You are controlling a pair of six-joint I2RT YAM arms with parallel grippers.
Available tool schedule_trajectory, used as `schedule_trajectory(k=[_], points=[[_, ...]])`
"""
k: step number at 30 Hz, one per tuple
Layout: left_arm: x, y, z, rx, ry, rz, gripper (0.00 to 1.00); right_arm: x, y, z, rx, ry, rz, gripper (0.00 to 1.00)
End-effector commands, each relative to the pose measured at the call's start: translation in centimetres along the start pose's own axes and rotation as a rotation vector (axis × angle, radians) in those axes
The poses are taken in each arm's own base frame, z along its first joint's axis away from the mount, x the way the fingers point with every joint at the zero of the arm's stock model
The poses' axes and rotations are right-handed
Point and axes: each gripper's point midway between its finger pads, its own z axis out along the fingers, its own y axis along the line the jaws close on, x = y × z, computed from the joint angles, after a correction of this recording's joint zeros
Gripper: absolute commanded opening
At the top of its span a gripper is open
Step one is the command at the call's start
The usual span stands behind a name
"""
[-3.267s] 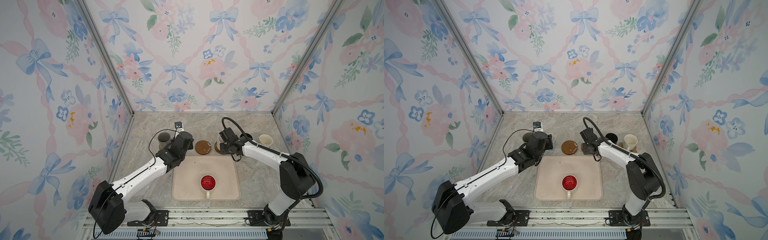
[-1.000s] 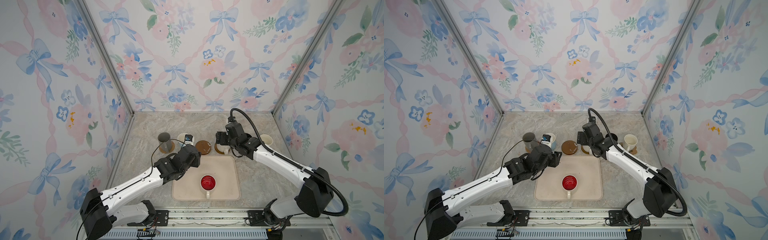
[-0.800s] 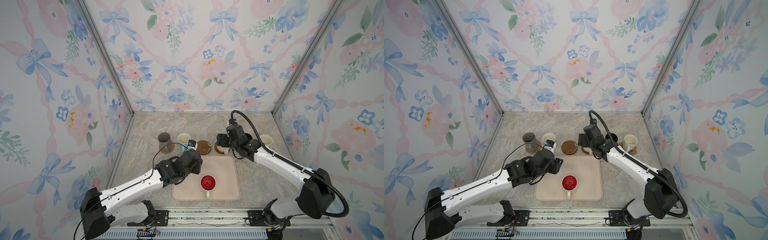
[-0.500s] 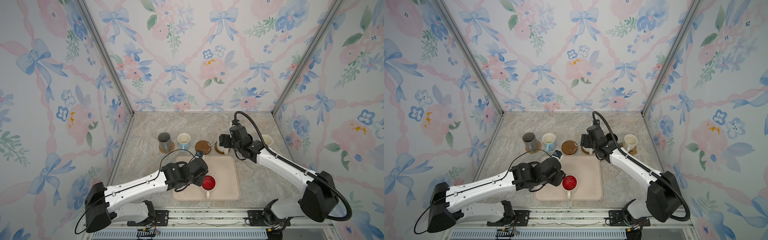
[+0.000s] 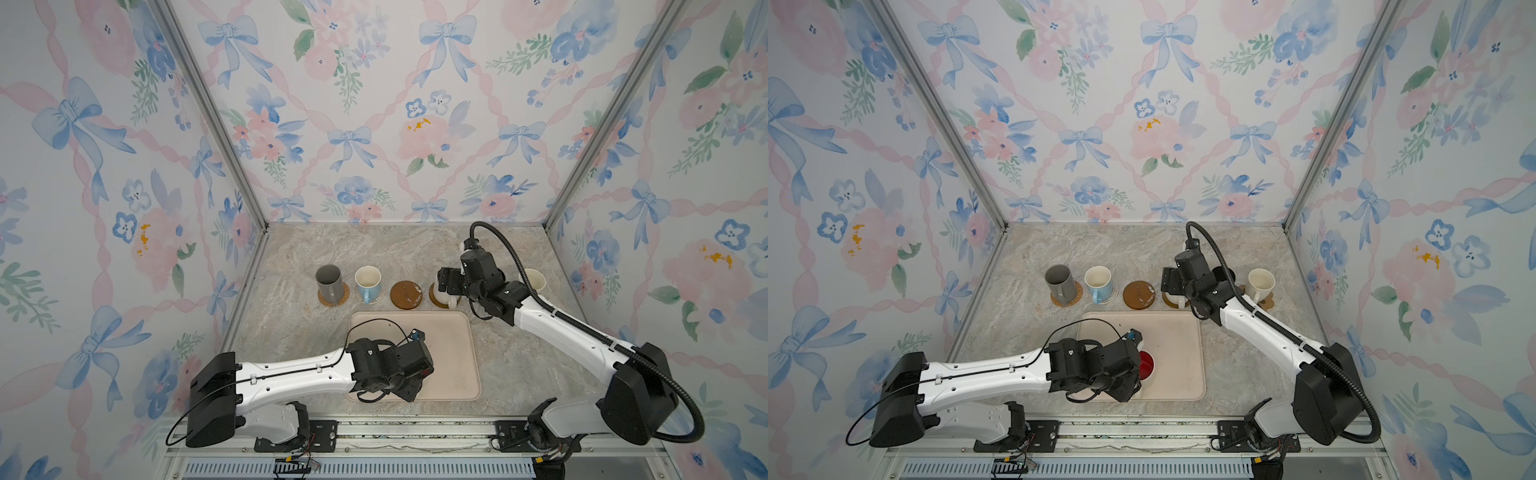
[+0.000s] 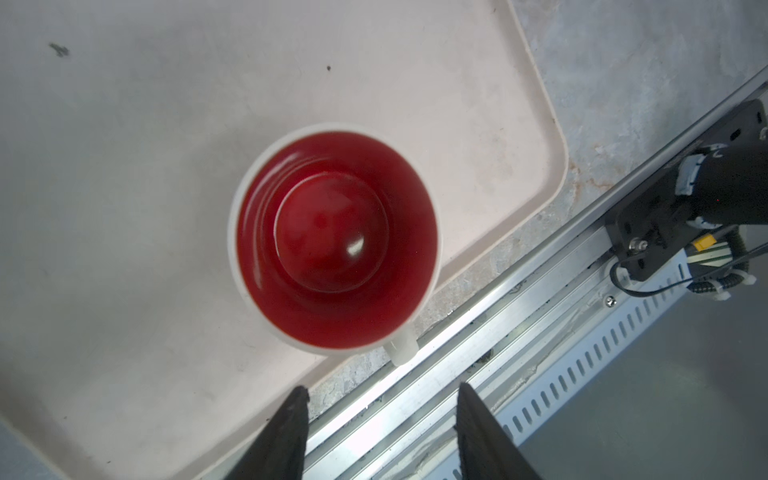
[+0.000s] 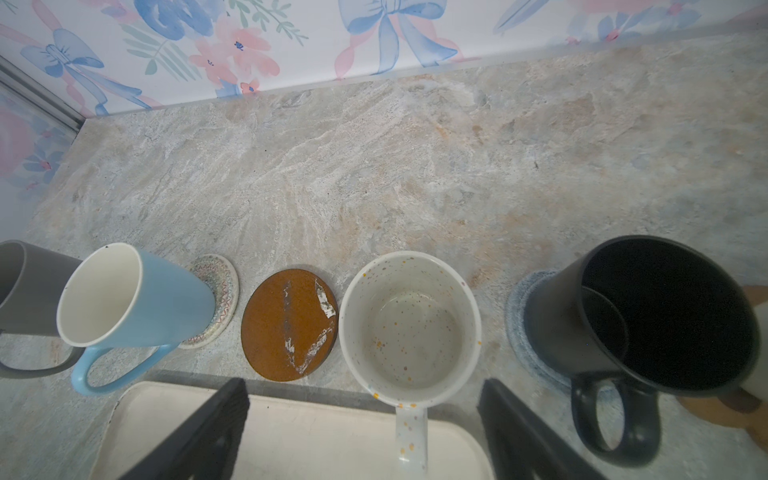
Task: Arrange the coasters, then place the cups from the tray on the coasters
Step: 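Lower the open left gripper around the red-lined mug's rim and close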
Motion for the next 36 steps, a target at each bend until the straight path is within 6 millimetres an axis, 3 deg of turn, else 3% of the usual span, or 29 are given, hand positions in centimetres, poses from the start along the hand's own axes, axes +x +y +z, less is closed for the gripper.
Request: schedule_trajectory(k=[1,9,20,25,36], points=[[1.4,-0.3,0.6,-0.004,0.066,-0.029,0.54,0.2,-0.6,0.4,0.004,0.002,0.024,0.90],[2.0,0.2,2.6,-0.072,0.111,-0.104,0.54,0.6,-0.9,0.8,0.011,0.015,0.027,0.90],[0.3,-0.2,4.3,-0.140,0.086,-0.149,0.49,0.8,-1.5,1.2,0.018,0.026,0.039,0.90],[0.5,-0.2,5.4,-0.164,0.108,-0.149,0.46,0.9,-1.8,1.4,0.022,0.030,0.047,0.90],[0.8,1.7,5.8,-0.232,0.089,-0.209,0.27,1.2,-2.2,2.0,0.024,0.042,0.065,0.90]])
